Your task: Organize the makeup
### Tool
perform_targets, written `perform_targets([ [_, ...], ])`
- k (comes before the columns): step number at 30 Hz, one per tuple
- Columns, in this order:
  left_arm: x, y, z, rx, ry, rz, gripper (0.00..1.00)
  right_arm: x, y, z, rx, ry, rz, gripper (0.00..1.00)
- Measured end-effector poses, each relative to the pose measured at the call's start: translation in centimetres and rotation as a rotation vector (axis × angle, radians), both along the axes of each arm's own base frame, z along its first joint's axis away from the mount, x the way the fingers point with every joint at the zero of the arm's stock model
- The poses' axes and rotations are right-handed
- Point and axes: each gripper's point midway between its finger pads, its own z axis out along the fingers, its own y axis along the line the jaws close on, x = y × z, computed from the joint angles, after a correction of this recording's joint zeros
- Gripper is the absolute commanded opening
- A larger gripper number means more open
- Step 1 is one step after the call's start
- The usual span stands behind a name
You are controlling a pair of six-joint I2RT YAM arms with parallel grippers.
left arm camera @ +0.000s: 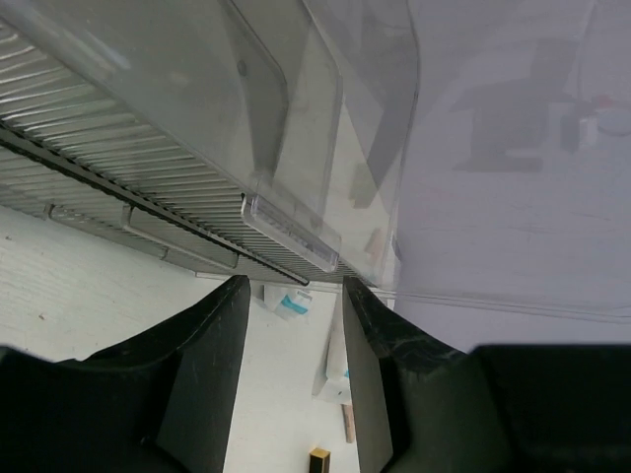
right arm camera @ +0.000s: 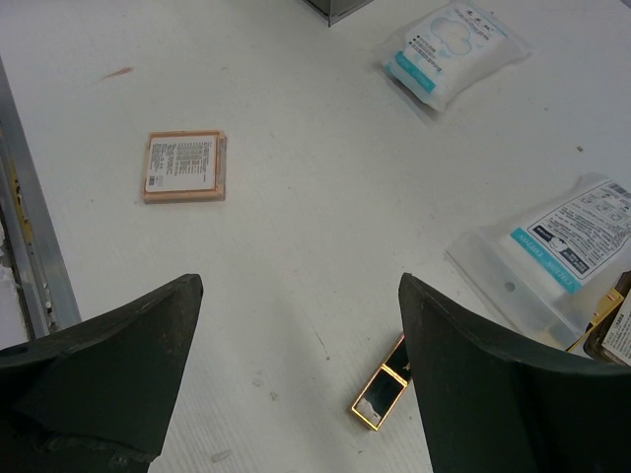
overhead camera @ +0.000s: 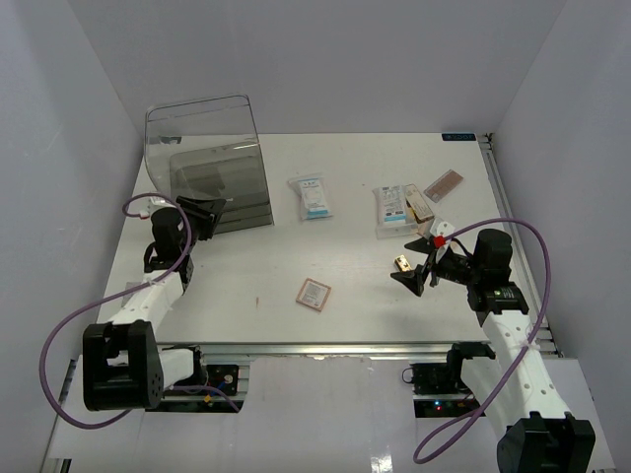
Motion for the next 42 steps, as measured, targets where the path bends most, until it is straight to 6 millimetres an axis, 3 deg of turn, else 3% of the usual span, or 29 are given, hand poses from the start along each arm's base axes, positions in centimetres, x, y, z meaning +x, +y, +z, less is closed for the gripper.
perform_targets([
  [9,1.0,0.6,0.4,0.003,-0.042,0.026,0.31,-0.1,0.1,0.0,-0.002,-0.011,0.013,0.84],
  [19,1.5,0.8,0.0,-0.015,-0.05,0.036,0.25,-0.4,0.3,0.2,0.004,-0.018,0.036,0.84],
  [30,1.3,0.8,0.1,-0.063,-0.069,0.017,0.03,-0.8,0.7,0.2,0.016,-0.021,0.076,0.85],
  [37,0.2,0.3,1.0,-0.086,-0.106,-0.006,0.0,-1.1,1.2,-0.5,0.032,0.029,0.116,0.86],
  [42,-1.0,-0.1,2.7,-0.098,-0.143,-0.031,0.0,-1.6,3.2,-1.0,0.026,0.112,0.197,0.85],
])
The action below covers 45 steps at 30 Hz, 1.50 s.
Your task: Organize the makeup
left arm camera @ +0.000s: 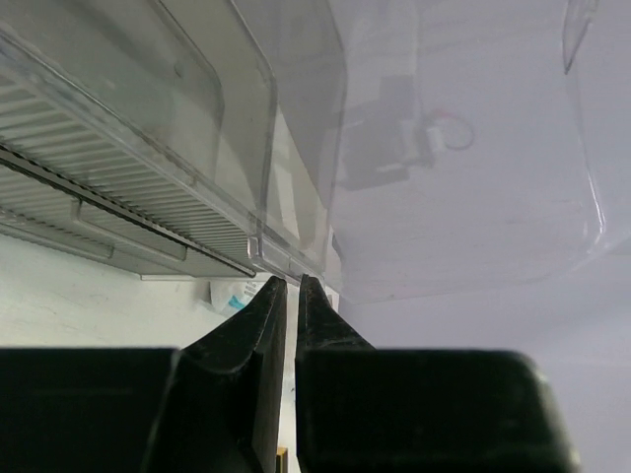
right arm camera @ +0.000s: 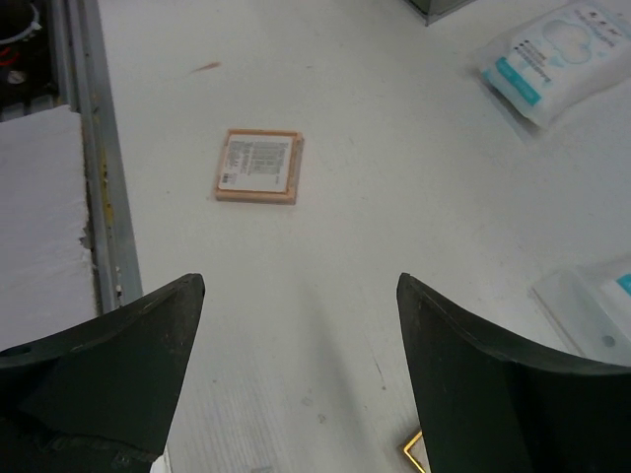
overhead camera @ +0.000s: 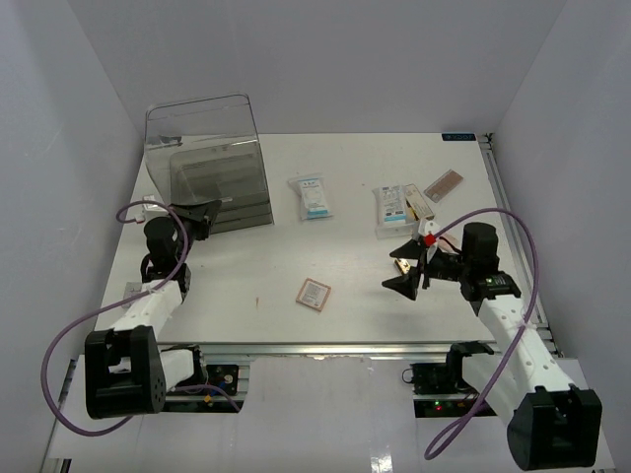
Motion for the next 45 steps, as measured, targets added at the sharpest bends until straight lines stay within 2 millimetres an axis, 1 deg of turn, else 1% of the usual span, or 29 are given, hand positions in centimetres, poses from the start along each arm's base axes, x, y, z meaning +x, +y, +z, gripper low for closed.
perform_targets([
  [4,-0.7,-0.3,0.9,-0.008,-0.015,-0.016,0.0,0.8,2.2,0.8,-0.03,0.061,0.056,0.86],
  [6,-1.0,-0.5,1.4,-0.01,-0.024,-0.024,0.0,2.0,3.9,1.7,-0.052,0.098,0.083,0.86],
  [10,-1.6,-0.7,2.5,-0.014,-0.05,-0.038,0.0,4.9,8.1,4.0,-0.068,0.147,0.114,0.89],
  [14,-1.9,-0.9,3.1,-0.017,-0.067,-0.047,0.0,8.3,12.5,7.0,-0.047,0.162,0.096,0.92],
  [16,-2.0,-1.0,3.3,-0.02,-0.072,-0.051,0.0,8.8,14.6,8.2,-0.021,0.181,0.1,0.93],
  [18,-2.1,-1.0,3.5,-0.022,-0.074,-0.055,0.0,10.2,17.0,9.6,0.034,0.194,0.102,0.93],
  [20,-2.1,-1.0,3.6,-0.024,-0.075,-0.057,0.0,11.4,19.0,10.1,0.08,0.229,0.107,0.93],
  [22,-2.1,-1.0,3.8,-0.026,-0.078,-0.062,0.0,12.5,20.6,9.9,0.111,0.27,0.109,0.93],
  [27,-2.4,-1.2,4.7,-0.032,-0.095,-0.076,0.0,15.1,23.2,8.2,0.166,0.378,0.11,0.89],
  [31,-2.6,-1.4,5.5,-0.037,-0.114,-0.089,0.0,15.9,24.4,7.2,0.207,0.437,0.123,0.86],
  [32,-2.6,-1.5,5.7,-0.037,-0.118,-0.093,0.0,16.0,24.6,7.2,0.217,0.451,0.128,0.83],
  [36,-2.7,-1.6,6.0,-0.042,-0.123,-0.102,0.0,16.3,25.4,8.0,0.252,0.474,0.142,0.74],
  [40,-2.7,-1.6,6.0,-0.046,-0.122,-0.103,0.0,16.8,26.5,10.1,0.3,0.45,0.168,0.7],
  [43,-2.7,-1.6,6.0,-0.05,-0.121,-0.104,0.0,16.5,27.0,11.2,0.322,0.447,0.183,0.64],
  [45,-2.7,-1.6,6.0,-0.054,-0.12,-0.105,0.0,16.2,27.2,11.7,0.334,0.45,0.194,0.57],
])
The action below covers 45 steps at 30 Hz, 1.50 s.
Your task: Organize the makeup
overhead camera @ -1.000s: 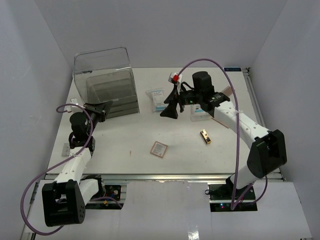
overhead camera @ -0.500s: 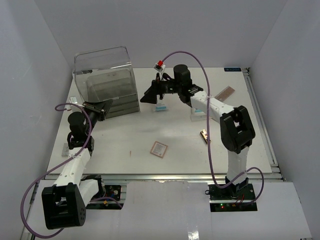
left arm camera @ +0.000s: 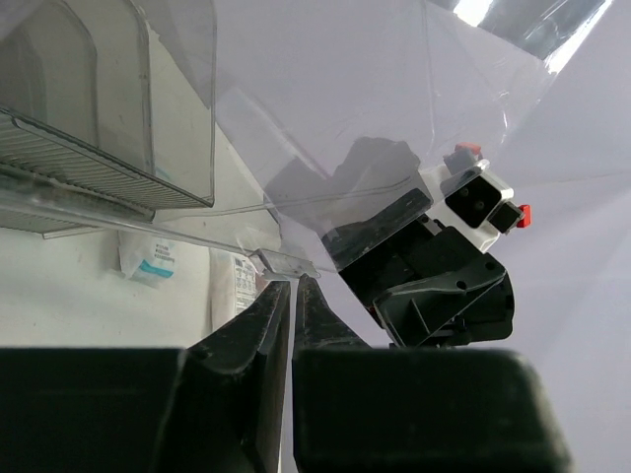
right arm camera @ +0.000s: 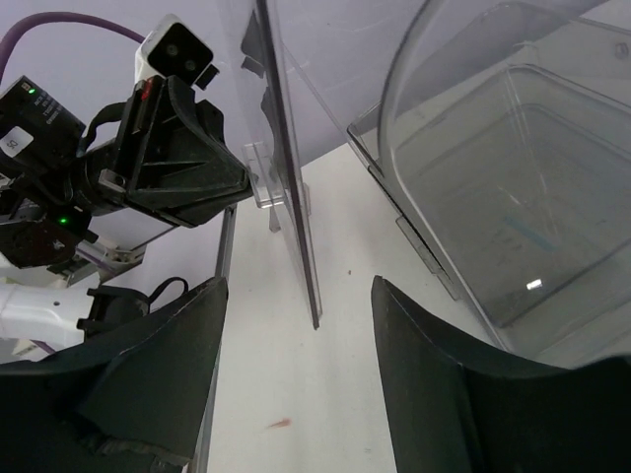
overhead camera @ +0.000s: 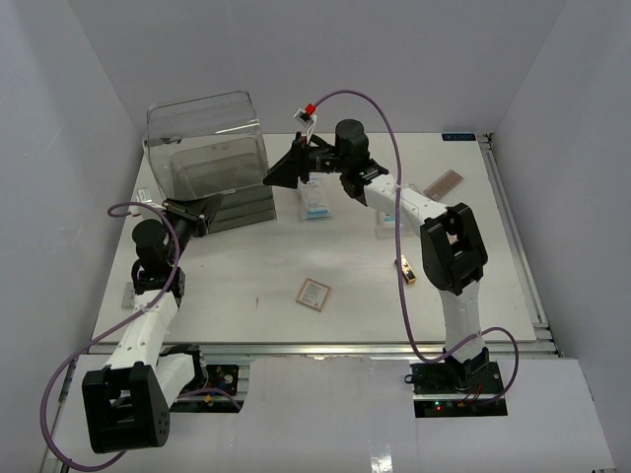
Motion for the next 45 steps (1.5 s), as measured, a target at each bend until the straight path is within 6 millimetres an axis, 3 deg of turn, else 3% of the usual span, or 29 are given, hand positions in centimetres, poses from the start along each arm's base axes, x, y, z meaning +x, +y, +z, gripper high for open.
perform_targets([
  [7,-0.1,0.0,0.1,-0.009,0.0,-0.005,0.07,-0.5,0.5,1.0,0.04,0.021,0.02,0.3],
  [11,-0.3,-0.2,0.7,-0.01,-0.017,-0.011,0.28,-0.5,0.3,1.4,0.057,0.038,0.02,0.25],
  [14,-0.5,-0.2,1.0,-0.01,-0.027,-0.01,0.65,-0.6,0.3,1.7,0.066,0.043,0.025,0.22],
  [18,-0.9,-0.2,1.2,0.009,-0.035,-0.008,0.75,-0.7,0.4,2.0,0.077,0.045,0.03,0.21],
  [22,-2.5,-0.3,1.3,0.063,-0.076,-0.007,0.74,-0.8,0.4,2.0,0.08,0.054,0.032,0.21],
  [24,-3.4,-0.4,1.0,0.097,-0.101,-0.01,0.63,-0.8,0.4,2.1,0.083,0.058,0.033,0.21],
  [28,-4.3,-0.6,-0.2,0.16,-0.116,-0.02,0.31,-0.9,0.4,2.4,0.09,0.059,0.035,0.2],
  [31,-4.6,-0.6,-2.0,0.193,-0.096,-0.02,0.2,-0.9,0.4,2.5,0.092,0.067,0.036,0.2],
  [36,-4.6,-0.1,-5.3,0.189,-0.012,0.002,0.17,-1.0,0.4,2.6,0.096,0.079,0.038,0.2],
  [45,-1.6,1.2,-7.5,0.111,0.052,0.074,0.16,-1.9,-0.2,3.3,0.112,0.107,0.041,0.2],
])
